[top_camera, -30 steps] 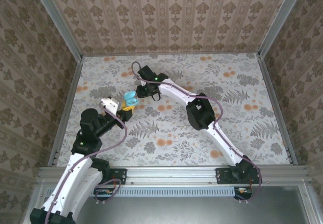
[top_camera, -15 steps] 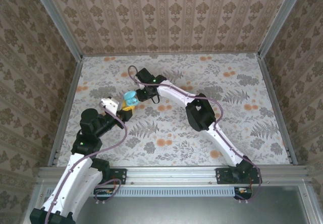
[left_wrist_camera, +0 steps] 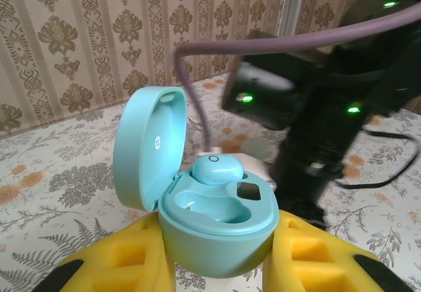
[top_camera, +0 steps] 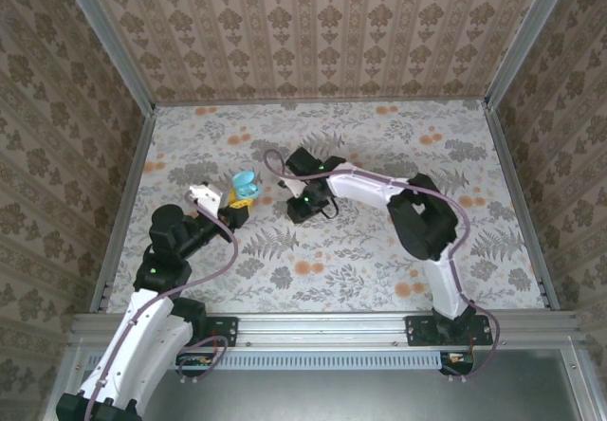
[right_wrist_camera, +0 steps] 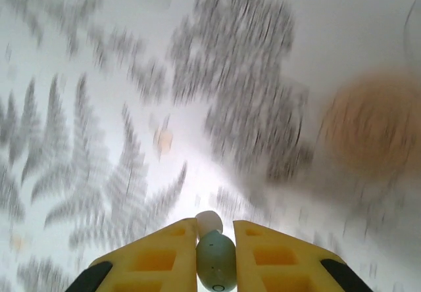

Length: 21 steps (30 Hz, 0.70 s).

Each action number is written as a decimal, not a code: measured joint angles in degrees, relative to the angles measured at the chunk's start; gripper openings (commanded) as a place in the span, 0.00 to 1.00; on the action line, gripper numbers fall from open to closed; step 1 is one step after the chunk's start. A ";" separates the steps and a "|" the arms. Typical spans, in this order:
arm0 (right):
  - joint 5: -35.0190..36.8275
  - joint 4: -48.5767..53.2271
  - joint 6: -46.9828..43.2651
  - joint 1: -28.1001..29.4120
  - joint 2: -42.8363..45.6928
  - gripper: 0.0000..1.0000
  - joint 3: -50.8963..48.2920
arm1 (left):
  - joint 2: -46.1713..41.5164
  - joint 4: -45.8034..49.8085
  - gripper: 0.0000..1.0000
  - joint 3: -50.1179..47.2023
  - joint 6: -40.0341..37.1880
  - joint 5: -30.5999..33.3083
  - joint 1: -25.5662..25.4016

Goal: Insert the wireless bluetooth earbuds into the charging case

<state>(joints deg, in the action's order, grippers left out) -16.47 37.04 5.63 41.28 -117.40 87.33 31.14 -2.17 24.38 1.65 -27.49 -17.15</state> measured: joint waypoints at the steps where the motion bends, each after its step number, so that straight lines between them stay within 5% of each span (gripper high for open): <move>1: -0.87 0.50 -1.07 -0.15 1.77 0.17 -2.10 | 0.15 -0.13 0.23 0.00 0.15 -0.13 0.00; 10: -2.82 7.61 -7.82 -0.96 3.78 0.18 -7.48 | 4.00 -2.54 0.23 0.00 0.52 -1.70 0.00; 16: -0.35 10.86 -9.64 -0.94 1.40 0.34 -6.27 | 3.98 -2.58 0.23 0.00 0.52 -2.67 0.00; 21: 2.60 11.82 -9.64 -0.94 1.66 0.38 -4.42 | 3.41 -2.58 0.23 0.00 0.55 -2.73 0.00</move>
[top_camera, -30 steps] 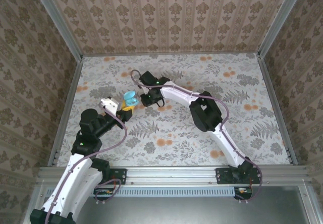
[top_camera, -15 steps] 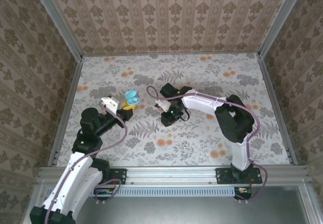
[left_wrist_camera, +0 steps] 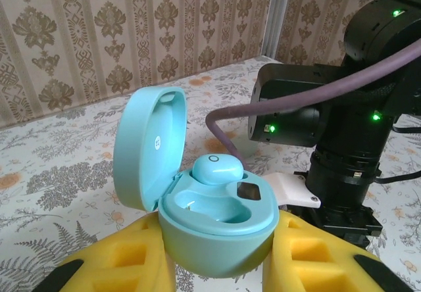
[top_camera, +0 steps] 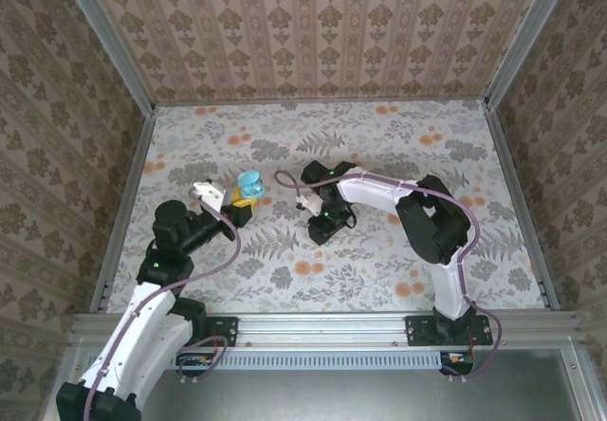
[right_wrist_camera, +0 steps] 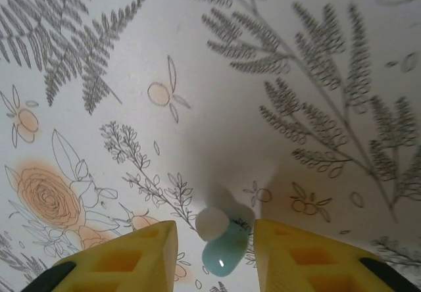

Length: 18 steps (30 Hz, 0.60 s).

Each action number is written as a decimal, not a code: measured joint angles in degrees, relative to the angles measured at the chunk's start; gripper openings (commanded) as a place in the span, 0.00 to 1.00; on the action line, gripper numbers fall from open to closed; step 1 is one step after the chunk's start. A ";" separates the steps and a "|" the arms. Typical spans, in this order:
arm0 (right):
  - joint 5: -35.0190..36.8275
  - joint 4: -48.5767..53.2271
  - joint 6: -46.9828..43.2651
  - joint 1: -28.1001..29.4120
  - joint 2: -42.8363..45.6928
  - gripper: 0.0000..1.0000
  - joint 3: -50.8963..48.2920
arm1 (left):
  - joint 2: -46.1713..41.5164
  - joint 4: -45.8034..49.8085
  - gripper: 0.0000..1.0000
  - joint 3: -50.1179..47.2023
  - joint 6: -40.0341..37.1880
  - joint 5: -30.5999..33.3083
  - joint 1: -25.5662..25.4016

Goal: Insert the wireless bluetooth earbuds into the charging case

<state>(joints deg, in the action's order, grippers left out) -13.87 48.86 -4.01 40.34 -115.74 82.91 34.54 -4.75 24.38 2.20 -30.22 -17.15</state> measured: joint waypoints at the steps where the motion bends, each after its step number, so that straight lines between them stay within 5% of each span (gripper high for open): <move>1: 0.42 0.02 0.48 0.00 0.46 0.38 0.09 | -0.07 0.00 0.23 0.00 0.00 0.00 0.00; 8: 4.24 -1.07 10.29 -0.07 9.35 0.38 -1.11 | -0.11 0.00 0.23 0.00 0.00 0.00 0.00; 14: 2.38 -11.56 27.69 0.37 22.49 0.27 -14.43 | 0.68 -0.42 0.23 0.00 0.00 -0.20 0.00; 18: 1.84 -16.13 35.15 3.63 21.86 0.24 -18.82 | 1.95 -1.70 0.23 0.00 0.35 -0.57 0.00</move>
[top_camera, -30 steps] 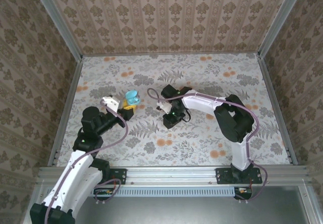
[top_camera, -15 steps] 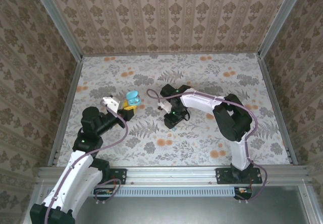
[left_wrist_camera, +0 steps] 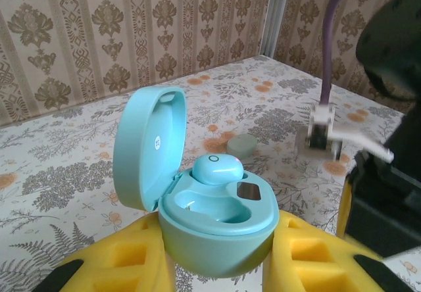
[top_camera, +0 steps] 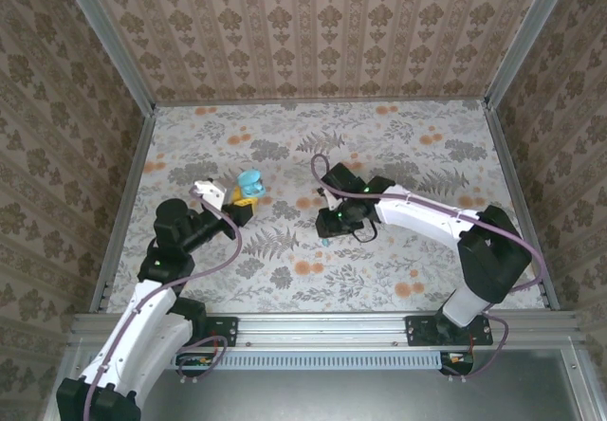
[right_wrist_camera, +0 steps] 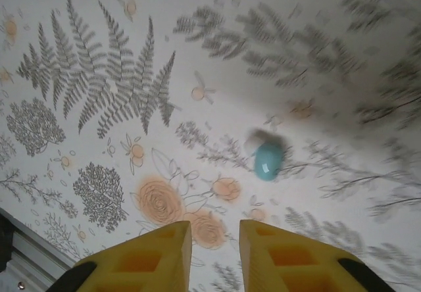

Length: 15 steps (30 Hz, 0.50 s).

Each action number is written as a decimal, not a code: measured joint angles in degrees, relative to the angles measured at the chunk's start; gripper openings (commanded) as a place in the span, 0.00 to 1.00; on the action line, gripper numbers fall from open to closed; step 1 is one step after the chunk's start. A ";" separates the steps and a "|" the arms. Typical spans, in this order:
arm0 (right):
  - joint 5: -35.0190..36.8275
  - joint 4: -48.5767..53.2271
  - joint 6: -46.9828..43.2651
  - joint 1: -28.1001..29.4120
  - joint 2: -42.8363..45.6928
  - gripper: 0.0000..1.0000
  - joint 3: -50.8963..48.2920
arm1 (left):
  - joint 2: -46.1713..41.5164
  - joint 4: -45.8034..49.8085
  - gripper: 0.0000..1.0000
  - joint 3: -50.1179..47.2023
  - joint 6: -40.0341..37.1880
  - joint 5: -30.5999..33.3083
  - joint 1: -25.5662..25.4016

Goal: Insert the wireless bluetooth earbuds into the charging case

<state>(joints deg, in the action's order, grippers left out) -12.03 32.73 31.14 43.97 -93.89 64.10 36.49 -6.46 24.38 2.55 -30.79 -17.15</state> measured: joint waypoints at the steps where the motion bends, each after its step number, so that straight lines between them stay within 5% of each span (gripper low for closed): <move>1: 0.02 -0.66 1.14 1.14 -1.11 0.23 0.00 | 0.28 -0.31 0.23 0.00 0.09 -0.11 0.00; 15: 4.31 -3.89 4.68 4.33 -10.78 0.17 0.07 | 1.16 -0.90 0.23 0.00 0.92 -0.50 -0.50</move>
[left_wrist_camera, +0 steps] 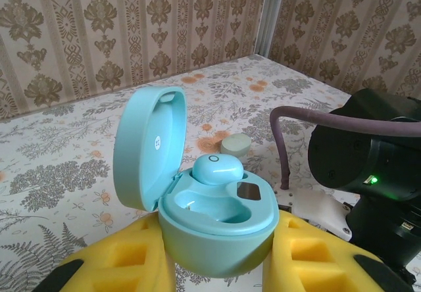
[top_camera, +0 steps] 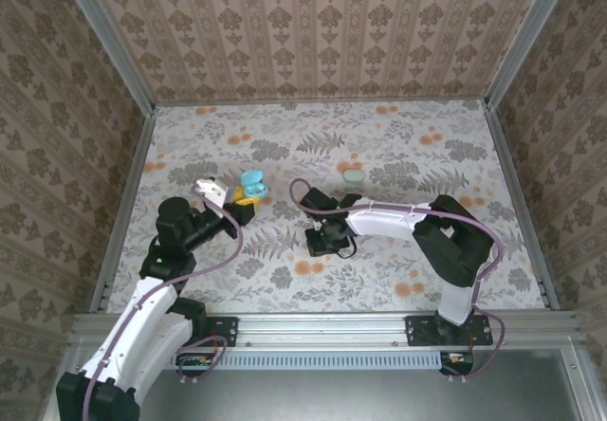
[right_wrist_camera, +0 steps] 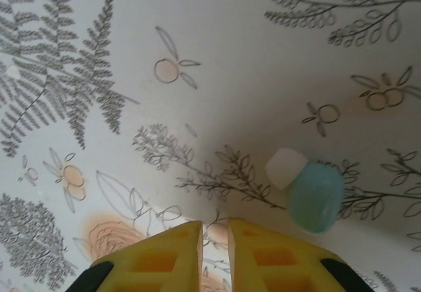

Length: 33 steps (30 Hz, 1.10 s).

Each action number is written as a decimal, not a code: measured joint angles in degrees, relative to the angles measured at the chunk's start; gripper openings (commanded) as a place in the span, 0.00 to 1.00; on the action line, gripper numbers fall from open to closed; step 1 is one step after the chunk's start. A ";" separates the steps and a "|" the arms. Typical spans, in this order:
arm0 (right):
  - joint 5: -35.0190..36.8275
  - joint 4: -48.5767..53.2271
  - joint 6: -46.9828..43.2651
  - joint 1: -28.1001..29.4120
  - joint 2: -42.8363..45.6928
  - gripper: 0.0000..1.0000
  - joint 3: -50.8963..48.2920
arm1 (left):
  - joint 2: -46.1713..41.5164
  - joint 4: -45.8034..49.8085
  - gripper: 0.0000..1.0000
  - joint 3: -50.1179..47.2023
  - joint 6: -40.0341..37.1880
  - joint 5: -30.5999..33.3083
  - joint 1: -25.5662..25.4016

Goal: Insert the wireless bluetooth earbuds into the charging case

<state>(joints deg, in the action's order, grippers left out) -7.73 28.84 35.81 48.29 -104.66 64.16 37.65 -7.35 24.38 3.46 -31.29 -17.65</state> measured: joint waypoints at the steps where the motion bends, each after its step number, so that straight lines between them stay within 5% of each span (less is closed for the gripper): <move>1: 0.50 0.02 0.02 -0.13 -0.22 0.17 0.00 | 0.00 0.00 0.23 0.00 0.00 0.00 0.00; 33: 8.61 9.07 -5.62 -8.74 -1.66 0.15 7.63 | -1.57 0.50 0.24 0.00 -0.02 0.09 -1.20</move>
<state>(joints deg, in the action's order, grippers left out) 0.89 37.91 30.20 39.55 -106.32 71.79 36.07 -6.85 24.38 3.44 -31.20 -18.85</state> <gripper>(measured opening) 0.145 0.294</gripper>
